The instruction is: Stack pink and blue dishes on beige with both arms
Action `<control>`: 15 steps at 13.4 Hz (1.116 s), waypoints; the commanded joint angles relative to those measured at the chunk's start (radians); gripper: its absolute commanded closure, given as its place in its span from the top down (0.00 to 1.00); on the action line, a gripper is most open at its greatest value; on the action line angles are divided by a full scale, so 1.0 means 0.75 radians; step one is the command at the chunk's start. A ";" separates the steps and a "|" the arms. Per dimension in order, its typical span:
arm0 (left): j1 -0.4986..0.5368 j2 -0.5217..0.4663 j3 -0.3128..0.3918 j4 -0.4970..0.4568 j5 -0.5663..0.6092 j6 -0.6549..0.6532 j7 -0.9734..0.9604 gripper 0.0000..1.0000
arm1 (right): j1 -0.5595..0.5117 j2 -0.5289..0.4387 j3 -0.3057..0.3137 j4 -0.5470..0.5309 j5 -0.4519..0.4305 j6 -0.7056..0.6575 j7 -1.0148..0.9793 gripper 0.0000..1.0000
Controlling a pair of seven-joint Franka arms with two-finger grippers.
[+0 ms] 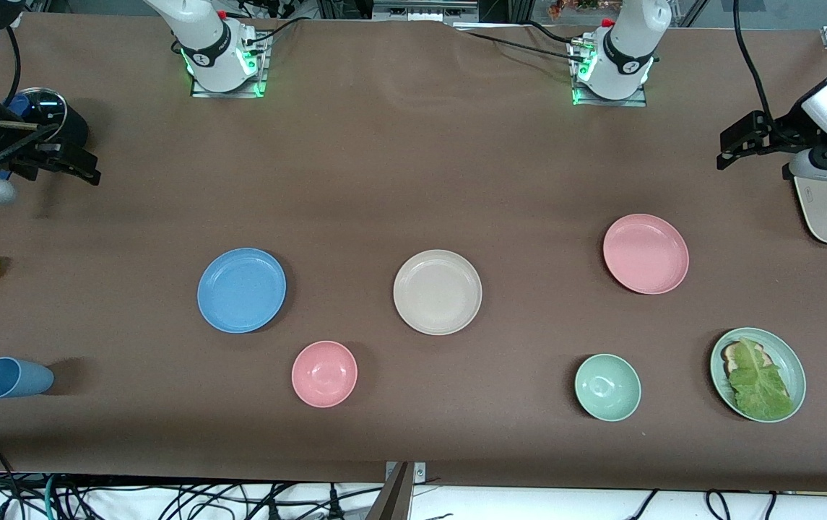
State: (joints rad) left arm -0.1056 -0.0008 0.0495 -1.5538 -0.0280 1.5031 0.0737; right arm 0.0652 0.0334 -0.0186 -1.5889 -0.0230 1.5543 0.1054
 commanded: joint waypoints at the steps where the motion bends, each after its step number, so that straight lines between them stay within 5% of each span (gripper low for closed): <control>1: -0.002 0.019 0.002 0.047 -0.026 -0.016 0.000 1.00 | -0.007 -0.036 0.008 -0.029 0.014 0.028 -0.004 1.00; 15: 0.008 0.034 0.004 0.069 -0.024 -0.016 0.000 1.00 | -0.009 0.070 0.002 0.059 -0.004 0.104 0.013 1.00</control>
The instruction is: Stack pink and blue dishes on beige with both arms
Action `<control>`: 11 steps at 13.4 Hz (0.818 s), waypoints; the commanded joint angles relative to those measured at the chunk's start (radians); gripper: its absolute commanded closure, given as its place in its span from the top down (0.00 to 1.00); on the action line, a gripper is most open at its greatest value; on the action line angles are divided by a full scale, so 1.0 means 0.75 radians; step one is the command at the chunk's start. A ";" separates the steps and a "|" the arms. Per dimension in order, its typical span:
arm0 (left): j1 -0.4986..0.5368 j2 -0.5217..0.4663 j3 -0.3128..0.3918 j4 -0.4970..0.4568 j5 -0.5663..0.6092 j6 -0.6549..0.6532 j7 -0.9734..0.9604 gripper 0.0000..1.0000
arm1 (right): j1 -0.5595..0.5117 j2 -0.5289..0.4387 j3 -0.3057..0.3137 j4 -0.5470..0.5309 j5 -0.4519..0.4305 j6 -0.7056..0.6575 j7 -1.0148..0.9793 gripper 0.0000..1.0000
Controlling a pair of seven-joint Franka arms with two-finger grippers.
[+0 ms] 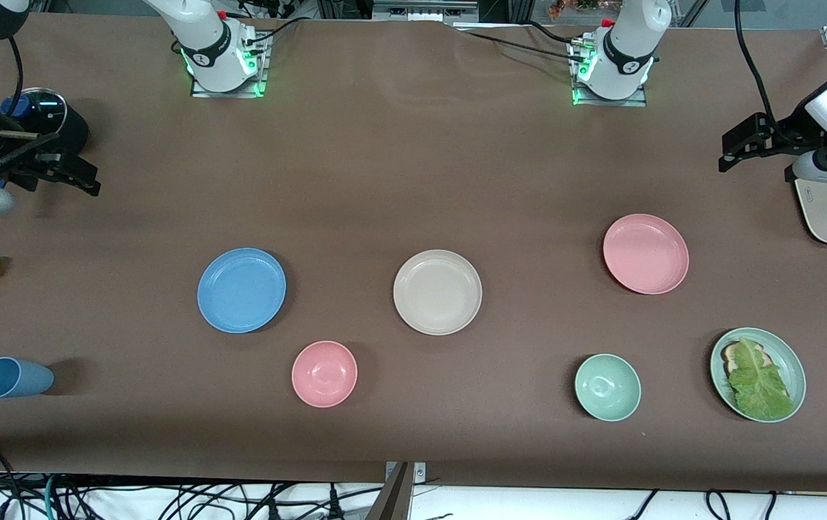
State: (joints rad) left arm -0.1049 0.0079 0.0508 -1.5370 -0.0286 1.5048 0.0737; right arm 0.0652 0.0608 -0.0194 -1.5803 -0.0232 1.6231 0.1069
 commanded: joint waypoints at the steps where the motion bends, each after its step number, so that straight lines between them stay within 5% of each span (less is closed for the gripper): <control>1: 0.007 0.022 0.002 0.047 -0.023 -0.018 0.000 1.00 | -0.011 0.038 0.003 0.051 -0.004 0.010 0.009 1.00; 11: 0.005 0.043 0.002 0.067 -0.027 -0.018 0.000 1.00 | -0.034 0.038 0.001 0.058 -0.039 0.004 0.009 1.00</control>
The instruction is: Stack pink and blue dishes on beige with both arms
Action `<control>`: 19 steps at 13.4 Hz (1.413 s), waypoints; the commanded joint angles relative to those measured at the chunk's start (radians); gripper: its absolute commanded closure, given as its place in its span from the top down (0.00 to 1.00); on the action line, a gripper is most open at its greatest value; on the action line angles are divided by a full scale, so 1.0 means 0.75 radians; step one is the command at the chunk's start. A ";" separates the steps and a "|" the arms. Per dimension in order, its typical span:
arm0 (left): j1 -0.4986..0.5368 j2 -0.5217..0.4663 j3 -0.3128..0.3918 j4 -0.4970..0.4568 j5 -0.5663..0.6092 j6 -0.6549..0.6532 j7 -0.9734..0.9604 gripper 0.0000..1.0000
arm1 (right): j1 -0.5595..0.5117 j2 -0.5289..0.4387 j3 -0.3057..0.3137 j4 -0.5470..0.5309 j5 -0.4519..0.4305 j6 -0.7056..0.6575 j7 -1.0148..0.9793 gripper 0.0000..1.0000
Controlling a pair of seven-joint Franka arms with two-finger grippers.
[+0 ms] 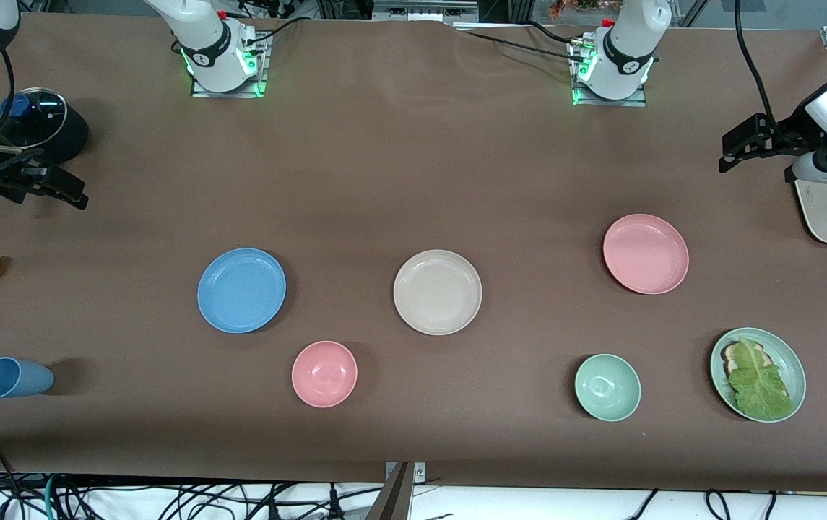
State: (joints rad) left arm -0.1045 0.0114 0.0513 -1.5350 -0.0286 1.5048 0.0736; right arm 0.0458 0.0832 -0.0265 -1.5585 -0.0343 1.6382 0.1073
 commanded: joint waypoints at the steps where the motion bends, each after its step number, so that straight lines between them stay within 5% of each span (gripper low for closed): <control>1: 0.006 0.040 0.001 0.069 -0.027 -0.018 0.000 1.00 | -0.008 0.006 0.011 0.029 -0.026 -0.020 0.008 1.00; 14: 0.010 0.079 0.001 0.081 -0.023 -0.018 -0.002 1.00 | 0.002 0.008 0.015 0.029 -0.067 -0.016 0.006 1.00; 19: -0.010 0.271 -0.003 0.085 -0.003 0.057 -0.002 1.00 | 0.002 0.010 0.017 0.029 -0.069 -0.010 0.008 1.00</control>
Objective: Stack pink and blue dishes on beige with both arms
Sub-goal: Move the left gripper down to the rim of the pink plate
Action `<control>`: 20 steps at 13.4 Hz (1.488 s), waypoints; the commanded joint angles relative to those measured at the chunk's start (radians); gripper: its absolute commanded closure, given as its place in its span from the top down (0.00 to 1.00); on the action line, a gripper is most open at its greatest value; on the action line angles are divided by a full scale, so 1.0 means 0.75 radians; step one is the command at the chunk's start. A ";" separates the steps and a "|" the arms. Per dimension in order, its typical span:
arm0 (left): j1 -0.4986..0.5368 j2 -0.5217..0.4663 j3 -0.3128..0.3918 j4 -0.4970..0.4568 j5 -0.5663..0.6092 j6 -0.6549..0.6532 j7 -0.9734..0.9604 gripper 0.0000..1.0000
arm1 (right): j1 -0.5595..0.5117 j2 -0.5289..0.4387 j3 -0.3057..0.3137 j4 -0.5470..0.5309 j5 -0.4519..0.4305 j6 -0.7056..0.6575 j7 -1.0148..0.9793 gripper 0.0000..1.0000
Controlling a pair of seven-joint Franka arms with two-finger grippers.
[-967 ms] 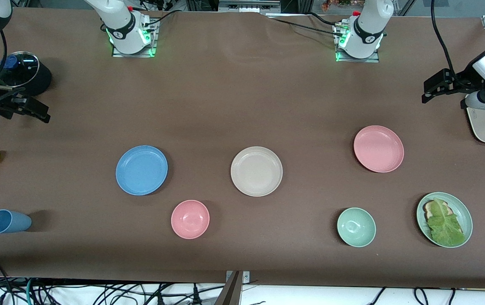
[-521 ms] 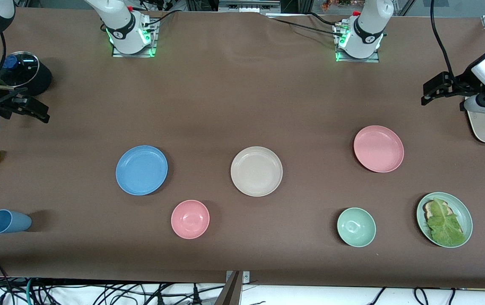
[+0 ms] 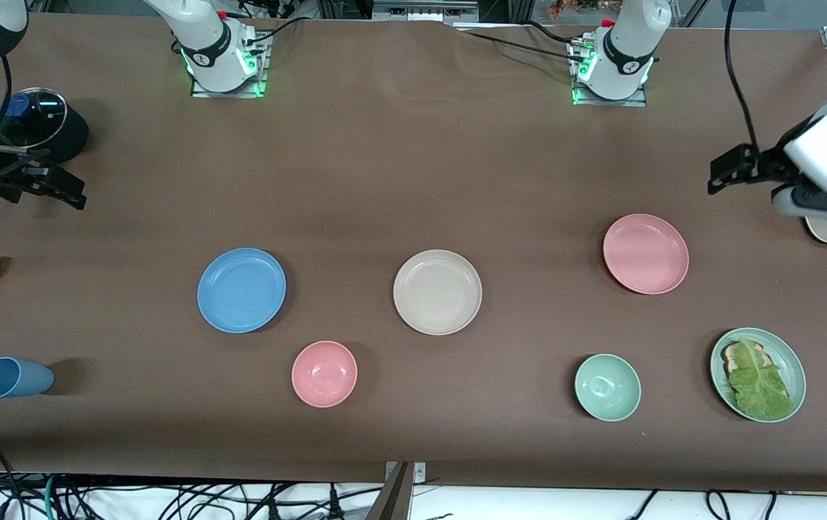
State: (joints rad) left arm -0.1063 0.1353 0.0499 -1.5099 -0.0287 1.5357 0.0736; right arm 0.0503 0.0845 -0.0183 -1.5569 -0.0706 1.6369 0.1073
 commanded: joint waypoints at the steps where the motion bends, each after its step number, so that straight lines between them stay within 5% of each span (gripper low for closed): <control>1: -0.008 0.157 0.001 0.052 -0.005 0.022 -0.002 1.00 | -0.004 0.008 0.006 0.026 -0.018 -0.006 0.010 1.00; 7: 0.027 0.421 0.003 0.050 -0.027 0.185 0.000 1.00 | 0.000 0.028 0.008 0.026 -0.018 0.006 0.010 1.00; 12: 0.217 0.556 0.003 0.021 -0.150 0.337 0.153 1.00 | 0.005 0.024 0.012 0.026 -0.018 0.006 0.008 1.00; 20: 0.426 0.548 0.009 -0.279 -0.313 0.627 0.495 1.00 | 0.007 0.024 0.012 0.028 -0.018 0.006 0.006 1.00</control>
State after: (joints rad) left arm 0.1837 0.5690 0.0599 -1.6535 -0.2193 1.9611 0.3704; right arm 0.0545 0.0968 -0.0136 -1.5558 -0.0713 1.6447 0.1073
